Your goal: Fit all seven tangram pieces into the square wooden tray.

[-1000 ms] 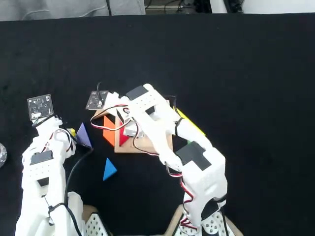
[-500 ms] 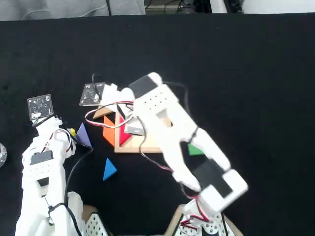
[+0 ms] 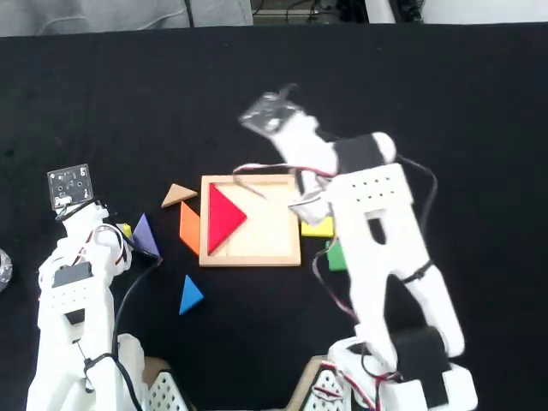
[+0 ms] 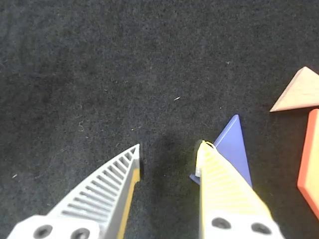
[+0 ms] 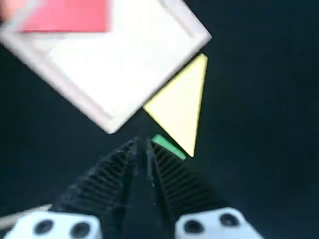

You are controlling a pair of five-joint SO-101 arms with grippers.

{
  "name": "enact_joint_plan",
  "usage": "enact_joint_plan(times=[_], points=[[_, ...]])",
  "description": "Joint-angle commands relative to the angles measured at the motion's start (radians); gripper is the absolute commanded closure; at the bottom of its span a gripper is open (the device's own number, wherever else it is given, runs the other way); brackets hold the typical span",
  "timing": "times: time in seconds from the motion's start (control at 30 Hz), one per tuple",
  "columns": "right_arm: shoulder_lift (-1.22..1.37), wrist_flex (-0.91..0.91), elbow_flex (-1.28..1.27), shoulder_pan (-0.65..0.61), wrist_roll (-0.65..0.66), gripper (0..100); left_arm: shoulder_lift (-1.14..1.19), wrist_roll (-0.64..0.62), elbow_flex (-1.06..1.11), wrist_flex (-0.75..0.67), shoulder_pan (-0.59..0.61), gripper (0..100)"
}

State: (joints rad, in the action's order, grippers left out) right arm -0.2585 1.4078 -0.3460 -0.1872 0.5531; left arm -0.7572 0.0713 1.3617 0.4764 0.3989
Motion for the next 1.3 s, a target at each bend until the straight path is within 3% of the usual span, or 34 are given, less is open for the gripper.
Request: enact_joint_plan(times=[0.0,0.07,0.23,0.3,0.5,1.27], points=[[-0.019,-0.19,-0.139,0.081,-0.014,97.7,-0.02,0.006,-0.002,-0.014,-0.012,81],[-0.002,-0.221,-0.196,0.075,-0.014,92.8,-0.02,0.006,-0.002,-0.014,-0.012,81],[0.041,-0.281,-0.262,0.005,-0.021,64.8,-0.02,0.006,-0.002,-0.014,-0.012,81],[0.064,-0.322,-0.272,-0.02,-0.018,60.0,-0.02,0.006,-0.002,-0.014,-0.012,81],[0.171,-0.382,-0.254,-0.08,-0.021,63.6,-0.02,0.006,-0.002,-0.014,-0.012,81],[0.306,-0.419,-0.163,-0.023,-0.014,63.7,-0.02,0.006,-0.002,-0.015,-0.012,81]])
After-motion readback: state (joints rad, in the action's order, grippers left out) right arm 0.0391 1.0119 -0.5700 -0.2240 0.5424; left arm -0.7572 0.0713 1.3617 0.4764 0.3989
